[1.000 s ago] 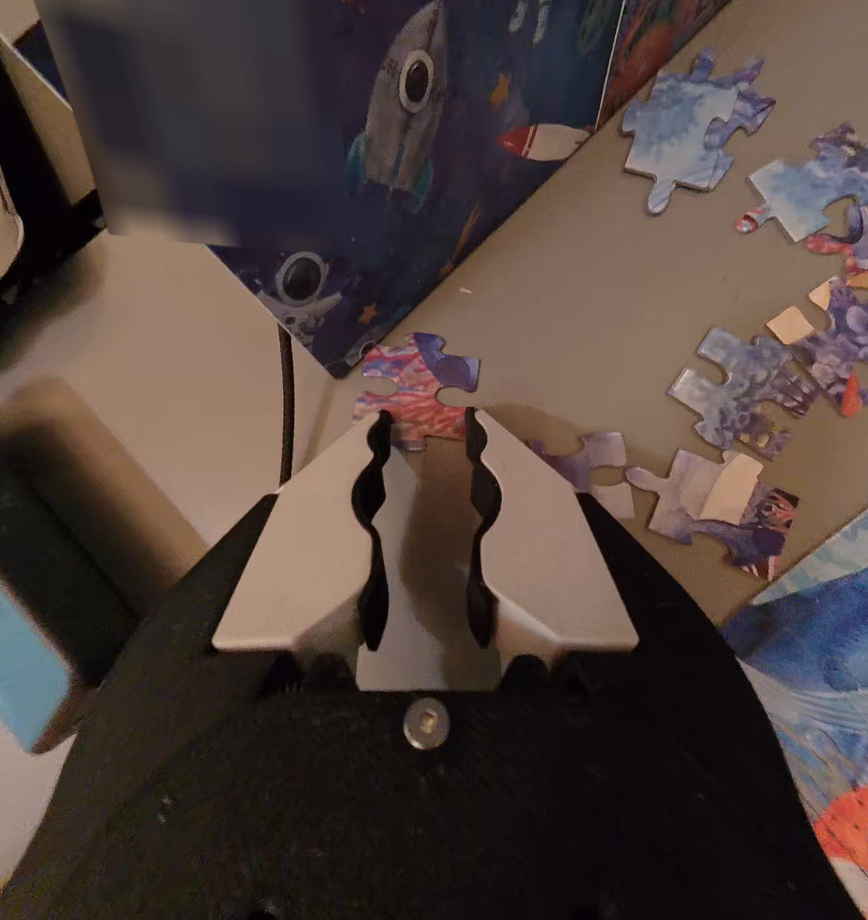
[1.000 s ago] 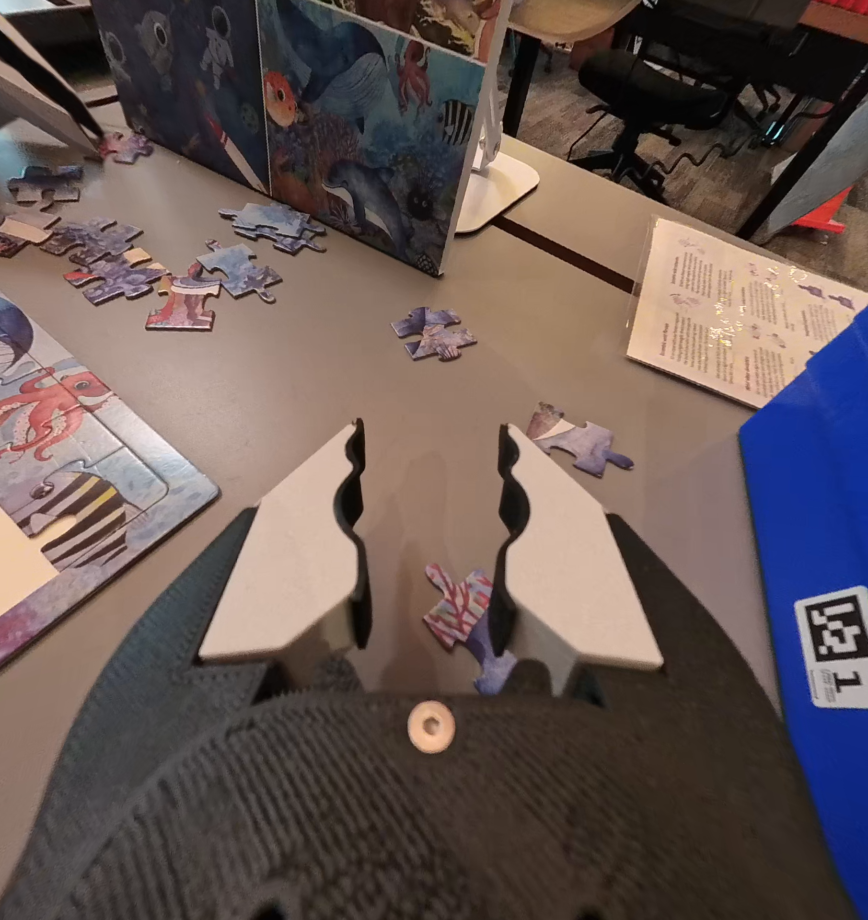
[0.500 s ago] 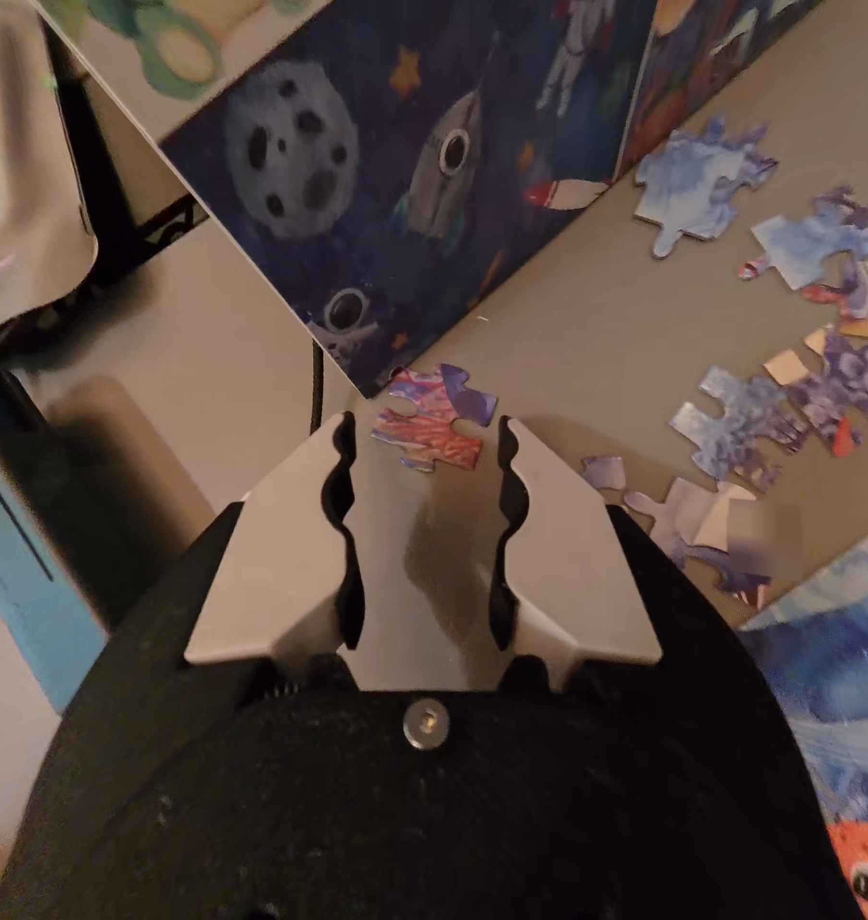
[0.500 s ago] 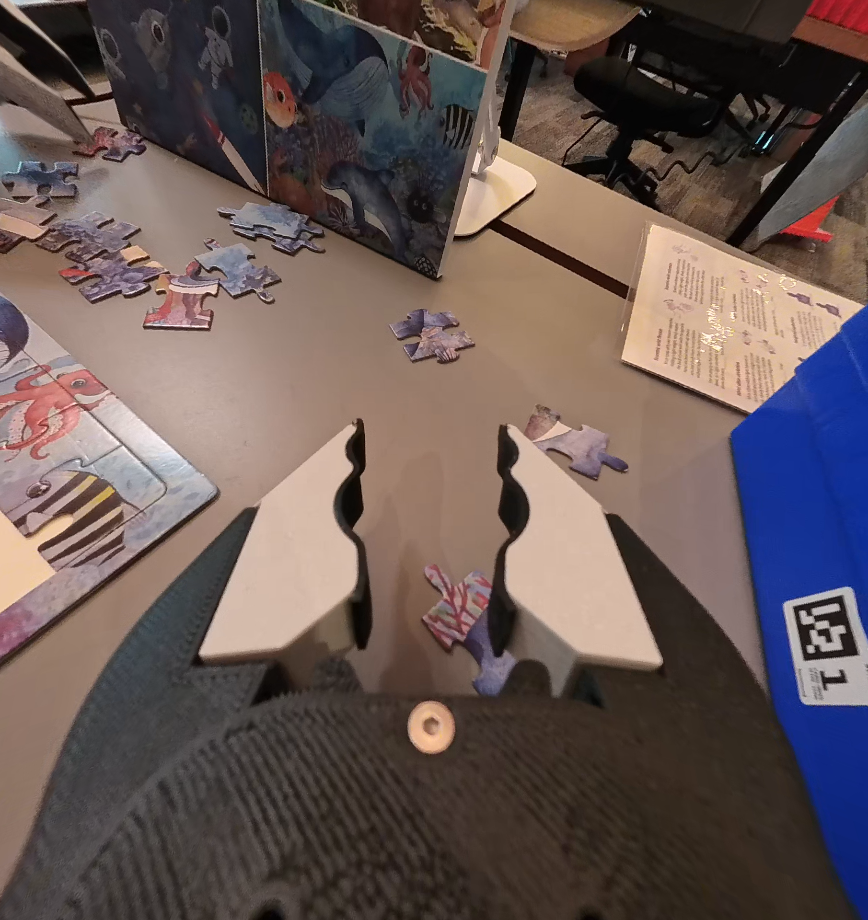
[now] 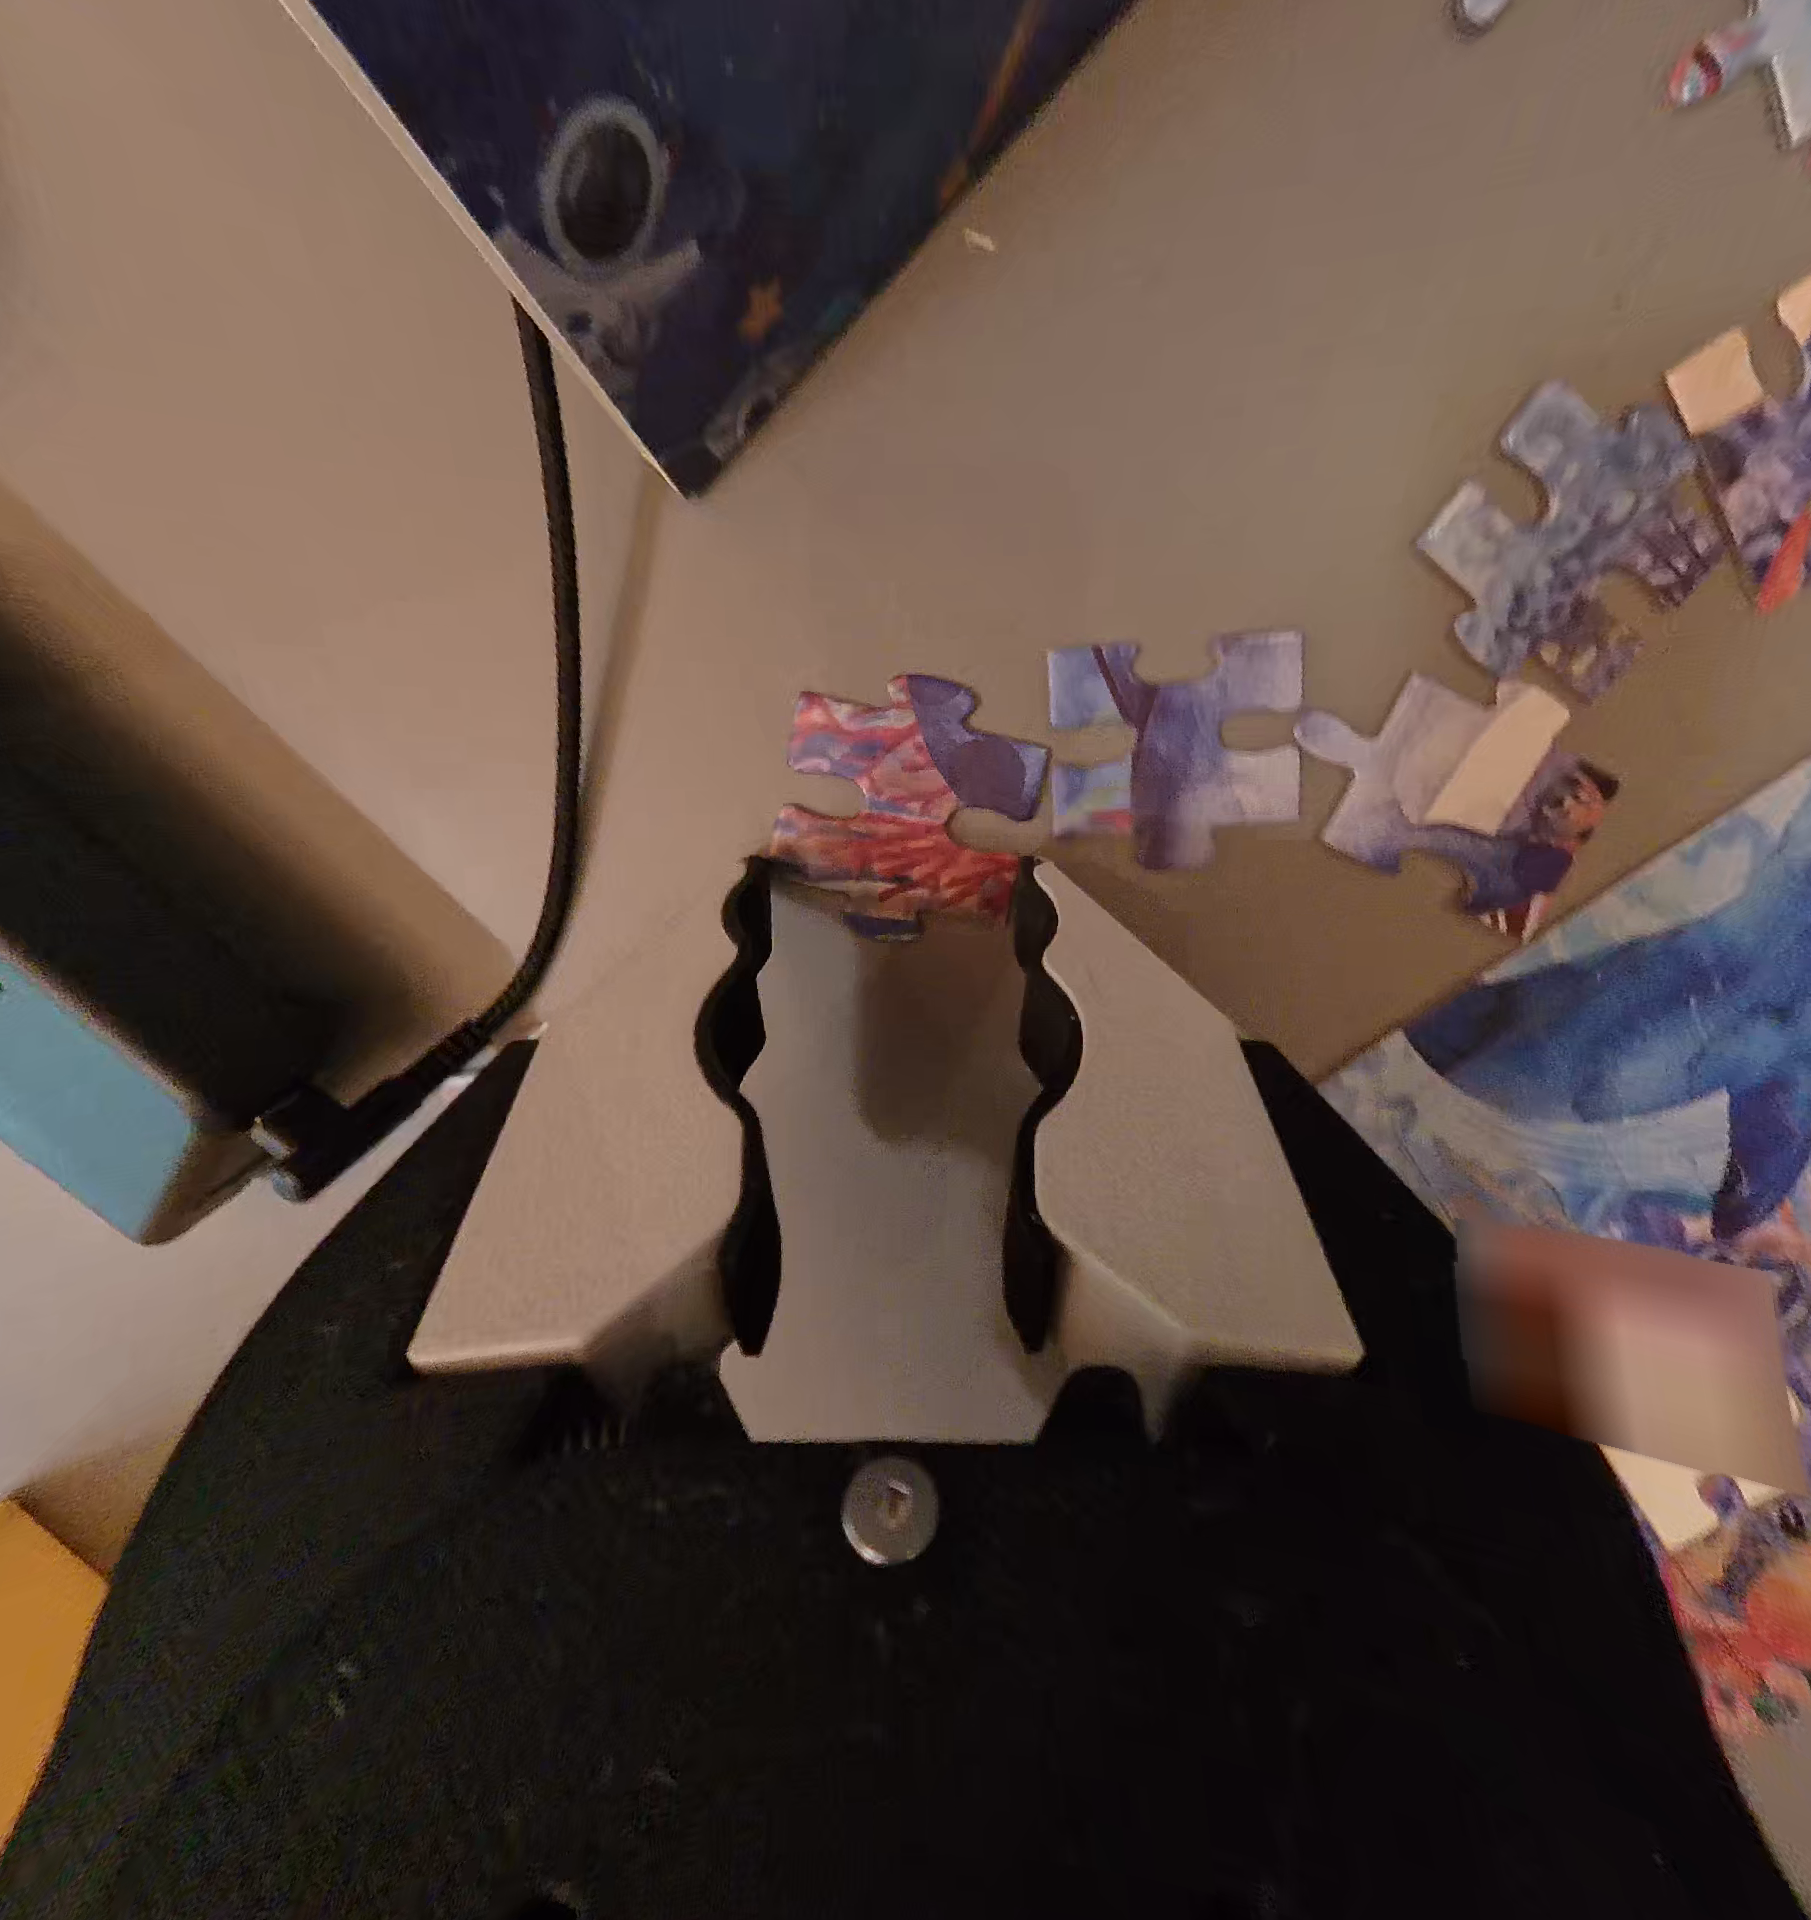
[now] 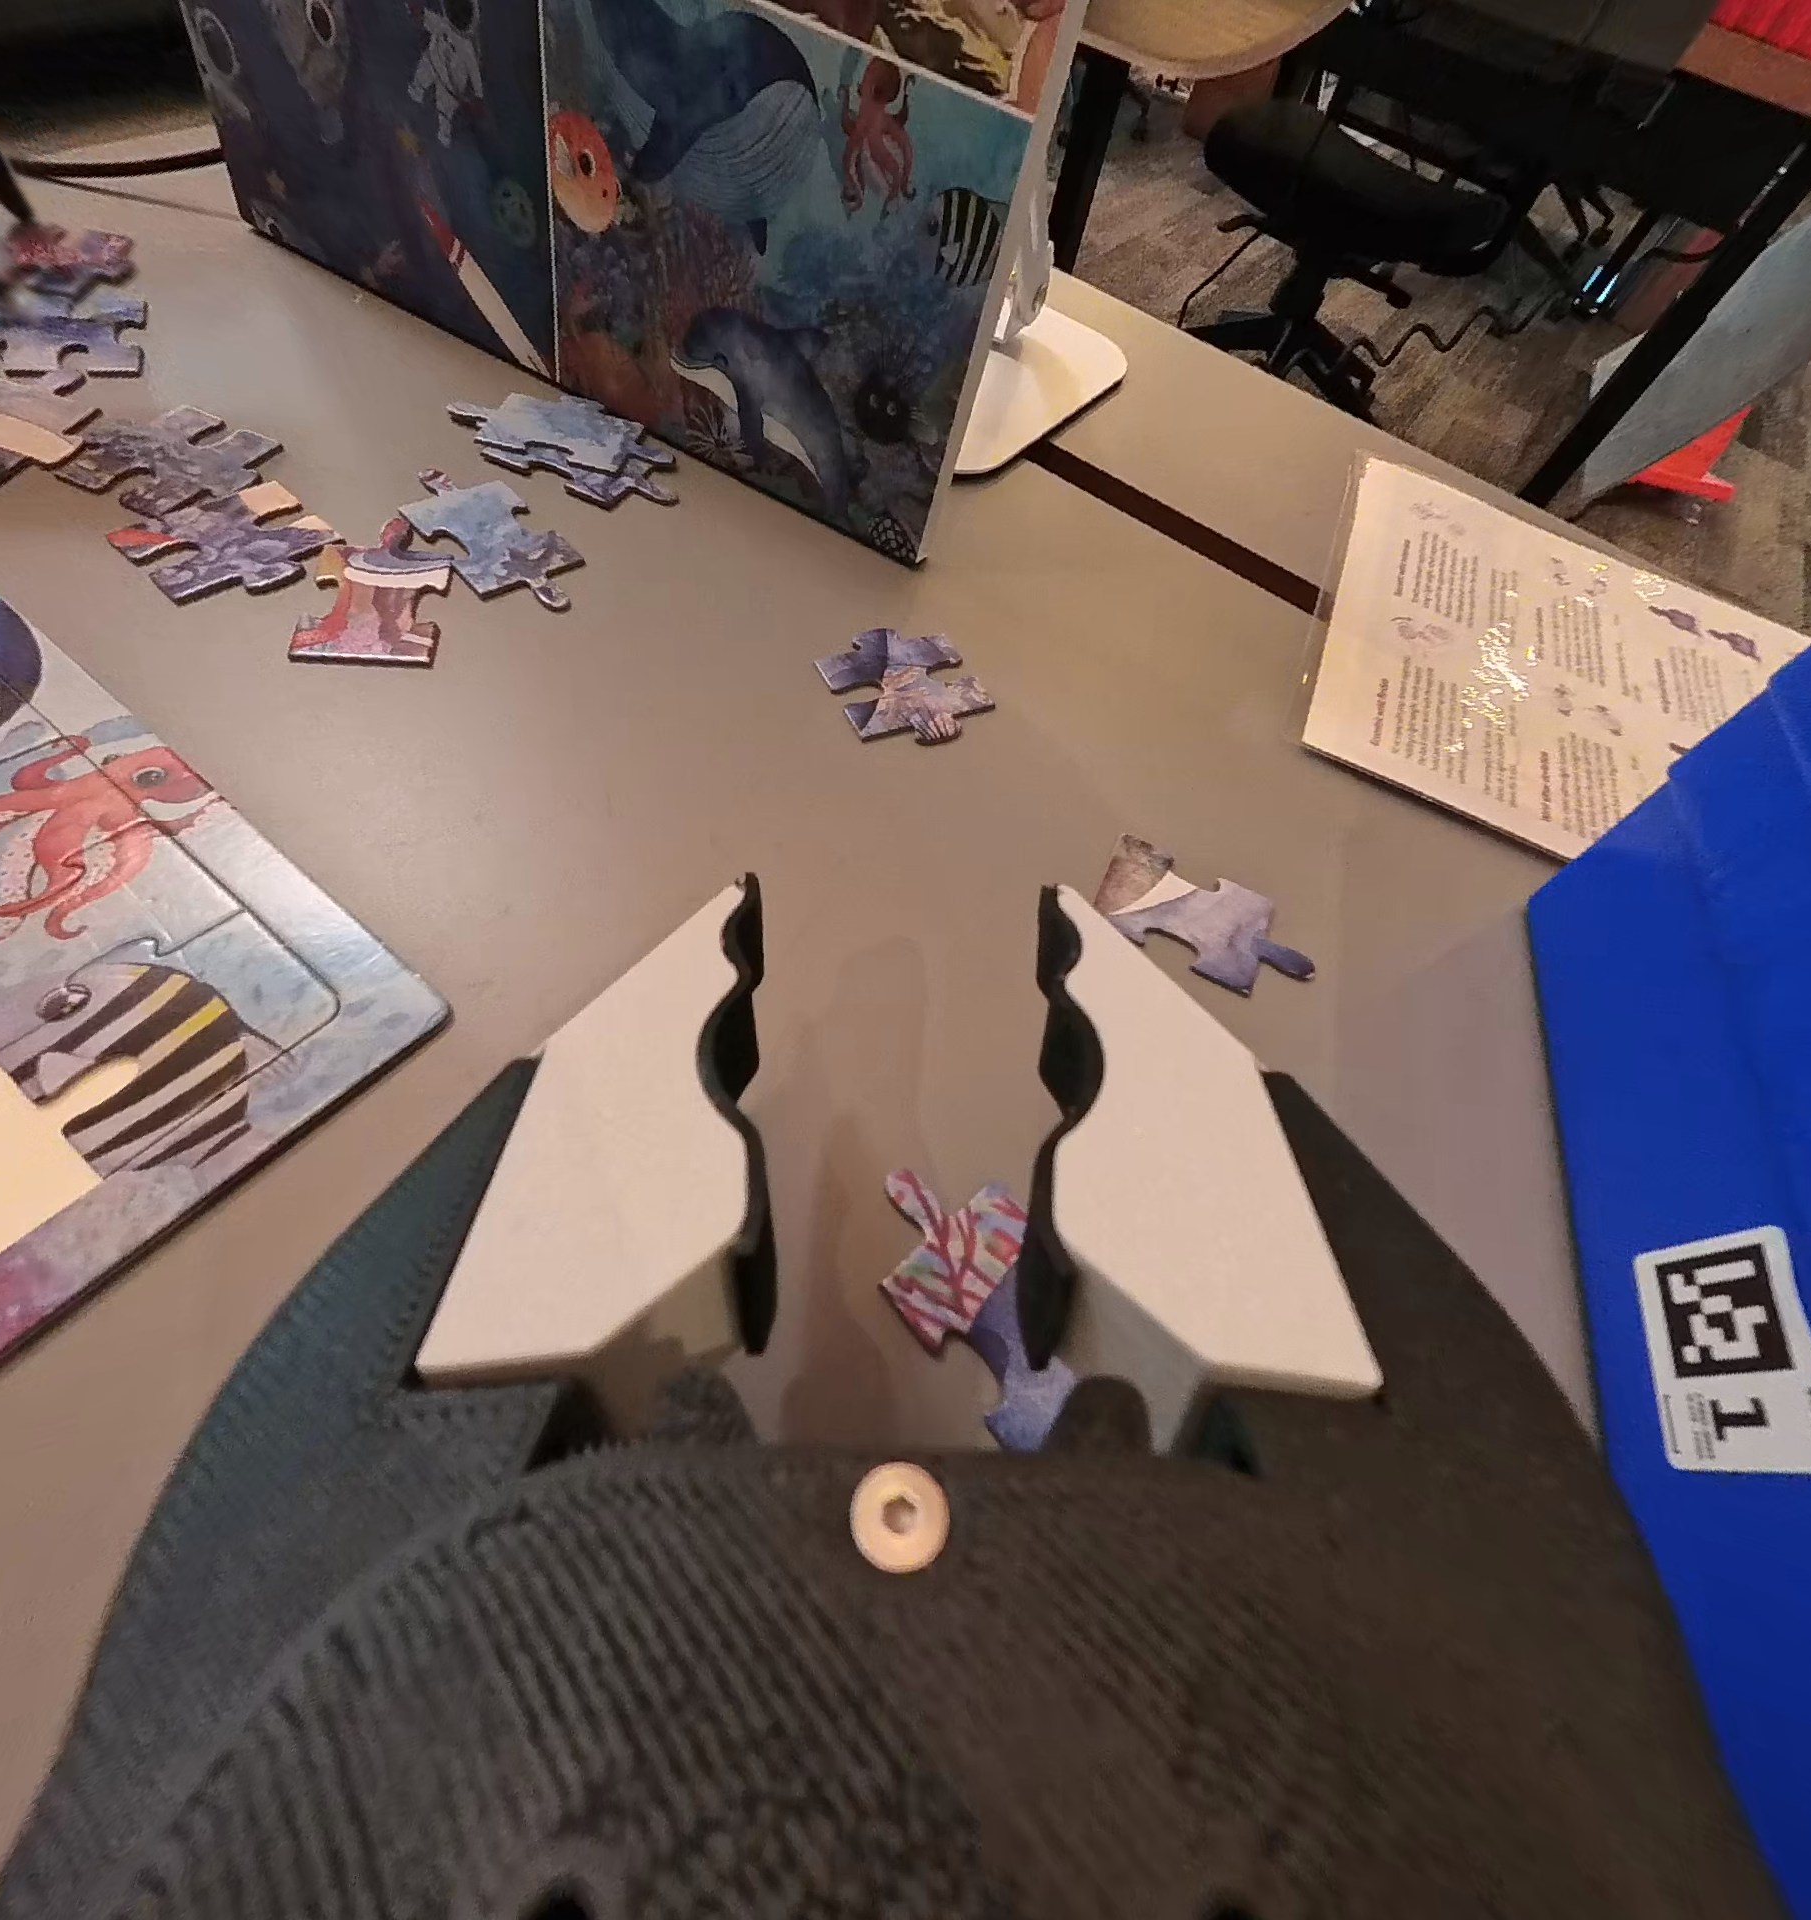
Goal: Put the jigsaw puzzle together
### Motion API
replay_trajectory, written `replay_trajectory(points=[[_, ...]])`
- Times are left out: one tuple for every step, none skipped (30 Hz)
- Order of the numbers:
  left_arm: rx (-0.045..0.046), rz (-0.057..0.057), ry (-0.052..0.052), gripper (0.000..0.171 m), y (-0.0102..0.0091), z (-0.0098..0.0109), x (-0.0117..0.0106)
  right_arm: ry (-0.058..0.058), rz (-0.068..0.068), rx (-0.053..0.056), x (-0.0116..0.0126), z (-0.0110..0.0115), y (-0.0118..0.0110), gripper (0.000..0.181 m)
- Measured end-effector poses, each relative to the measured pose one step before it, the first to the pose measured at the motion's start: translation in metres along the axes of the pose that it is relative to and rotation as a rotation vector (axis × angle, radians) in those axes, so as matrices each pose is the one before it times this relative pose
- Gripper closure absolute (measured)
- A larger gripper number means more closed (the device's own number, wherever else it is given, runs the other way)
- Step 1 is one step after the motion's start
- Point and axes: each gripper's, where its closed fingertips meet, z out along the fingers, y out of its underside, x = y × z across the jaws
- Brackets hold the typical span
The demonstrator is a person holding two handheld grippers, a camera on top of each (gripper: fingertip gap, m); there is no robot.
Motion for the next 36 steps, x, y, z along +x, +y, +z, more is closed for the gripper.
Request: replay_trajectory(points=[[-0.02117, 0.004, 0.0193, 0.126, 0.00412, -0.00217, 0.00339, 0.0002, -0.0008, -0.0005, 0.00009, -0.00003, 0.00007, 0.129], [-0.01323, 0.0048, 0.0206, 0.127, 0.00279, -0.00208, 0.00399, -0.0003, -0.0005, -0.0003, -0.00001, -0.00002, 0.00004, 0.129], [0.00327, 0.003, 0.0079, 0.129, -0.00003, -0.0027, 0.00217, -0.0005, -0.0003, 0.0007, -0.00015, -0.0001, -0.00027, 0.129], [0.01921, 0.0022, -0.0074, 0.129, -0.00284, -0.00363, 0.00014, -0.0007, -0.0001, 0.0014, -0.00012, -0.00003, -0.00025, 0.129], [0.02732, 0.0017, -0.0146, 0.129, -0.00467, -0.00427, -0.00081, -0.0011, 0.0, 0.0015, -0.0003, -0.00008, -0.00026, 0.129], [0.02692, 0.0037, -0.018, 0.129, -0.00515, -0.00454, -0.00068, -0.0012, -0.0004, 0.0014, -0.00036, -0.0001, -0.00037, 0.129], [0.02532, 0.0082, -0.0254, 0.128, -0.00519, -0.00471, -0.00109, -0.0009, -0.0011, 0.001, -0.00047, -0.00003, -0.00029, 0.129], [0.02603, 0.0131, -0.0311, 0.127, -0.00544, -0.00496, -0.00123, -0.0008, -0.0024, 0.0013, -0.00065, -0.00009, -0.00057, 0.128], [0.0271, 0.0168, -0.0304, 0.126, -0.00556, -0.00513, -0.00059, -0.0006, -0.0037, 0.0026, -0.00085, -0.00032, -0.00077, 0.128], [0.02946, 0.0183, -0.0263, 0.126, -0.00607, -0.00527, 0.00051, 0.0003, -0.0047, 0.0024, -0.00108, -0.00023, -0.001, 0.127], [0.0322, 0.0173, -0.0191, 0.126, -0.00661, -0.00538, 0.00167, 0.0025, -0.006, 0.001, -0.00108, -0.00029, -0.0009, 0.126], [0.03602, 0.0171, -0.0093, 0.126, -0.00719, -0.00525, 0.00329, 0.0042, -0.0054, 0.0001, -0.00137, -0.00027, -0.00117, 0.126], [0.03923, 0.0175, -0.0015, 0.126, -0.00732, -0.0048, 0.00461, 0.0029, -0.0008, 0.003, -0.00225, 0.00012, -0.00188, 0.125], [0.04094, 0.0111, -0.0007, 0.126, -0.00665, -0.00402, 0.00489, -0.0009, 0.0113, 0.0122, -0.00364, 0.00078, -0.00342, 0.125], [0.04094, 0.0051, 0.0047, 0.126, -0.00575, -0.00322, 0.00575, -0.0111, 0.0308, 0.0224, -0.00632, 0.00159, -0.00569, 0.124], [0.0418, 0.0073, 0.0195, 0.126, -0.00465, -0.00247, 0.00858, -0.0295, 0.0444, 0.0263, -0.01032, 0.00262, -0.00756, 0.121], [0.04038, 0.0014, 0.0345, 0.126, -0.00272, -0.00182, 0.01079, -0.0418, 0.042, 0.0251, -0.01387, 0.00353, -0.00856, 0.118], [0.0363, -0.0101, 0.0462, 0.126, -0.00008, -0.00152, 0.01182, -0.0379, 0.025, 0.0221, -0.01464, 0.00447, -0.0087, 0.116], [0.03419, -0.0155, 0.0543, 0.126, 0.00222, -0.00127, 0.01182, -0.0258, 0.0017, 0.0172, -0.0136, 0.00558, -0.00813, 0.116], [0.02985, -0.0173, 0.0544, 0.126, 0.00455, -0.00117, 0.01056, -0.0153, -0.016, 0.0088, -0.01184, 0.00692, -0.00736, 0.116], [0.02905, -0.0108, 0.0585, 0.127, 0.00579, -0.00141, 0.01017, -0.0142, -0.0248, -0.001, -0.01071, 0.00837, -0.00631, 0.117], [0.02527, -0.0037, 0.0575, 0.127, 0.00674, -0.00167, 0.0092, -0.0167, -0.0258, -0.0097, -0.00948, 0.01005, -0.0054, 0.116], [0.02097, -0.0034, 0.0392, 0.128, 0.00717, -0.00156, 0.00571, -0.0167, -0.0232, -0.0148, -0.00776, 0.01133, -0.00463, 0.116], [0.02224, -0.0018, 0.0132, 0.128, 0.00616, -0.00159, 0.00099, -0.0141, -0.0199, -0.0158, -0.00558, 0.01223, -0.00368, 0.115], [0.01857, -0.0035, -0.0061, 0.128, 0.00548, -0.00151, -0.00259, -0.0126, -0.0148, -0.0183, -0.00362, 0.01272, -0.00215, 0.115], [0.00938, -0.0137, -0.008, 0.13, 0.00426, -0.001, -0.00342, -0.015, -0.0051, -0.0209, -0.0026, 0.01269, -0.00081, 0.115], [0.00187, -0.0182, 0.0156, 0.13, 0.00241, -0.00036, 0.0, -0.0211, 0.0075, -0.0247, -0.00283, 0.01132, 0.00092, 0.115], [0.01092, -0.016, 0.029, 0.129, 0.0002, 0.00018, 0.0022, -0.0282, 0.0148, -0.0315, -0.00418, 0.00881, 0.00302, 0.114], [0.01093, -0.0118, 0.02, 0.129, -0.00003, 0.00041, 0.00112, -0.0249, 0.0091, -0.0323, -0.0041, 0.006, 0.00497, 0.114], [0.00617, -0.0074, 0.0057, 0.129, 0.00063, 0.0, -0.00079, -0.0056, -0.0017, -0.0257, -0.0016, 0.00346, 0.00625, 0.114], [0.01119, -0.0003, 0.0009, 0.129, 0.00013, -0.00014, -0.00082, 0.0104, -0.0089, -0.0185, 0.00107, 0.00142, 0.00638, 0.115], [0.01416, 0.002, -0.0007, 0.13, -0.00016, -0.00019, -0.00077, 0.0122, -0.0077, -0.0146, 0.00182, 0.0002, 0.00569, 0.116], [0.01444, 0.0001, -0.0018, 0.132, -0.00057, 0.00022, -0.00078, 0.0048, -0.0005, -0.011, 0.0013, -0.00072, 0.00448, 0.117], [0.00819, 0.0021, 0.0012, 0.133, -0.00007, 0.00057, -0.00027, -0.0021, 0.0075, -0.0048, 0.00065, -0.00117, 0.00318, 0.118], [0.00111, 0.0057, -0.0009, 0.133, 0.00084, 0.00077, -0.00062, -0.006, 0.0129, 0.0025, 0.00002, -0.00126, 0.00208, 0.118], [-0.00187, 0.0091, -0.0075, 0.133, 0.0016, 0.00093, -0.00149, -0.0089, 0.0159, 0.0057, -0.00055, -0.00112, 0.00176, 0.119]])
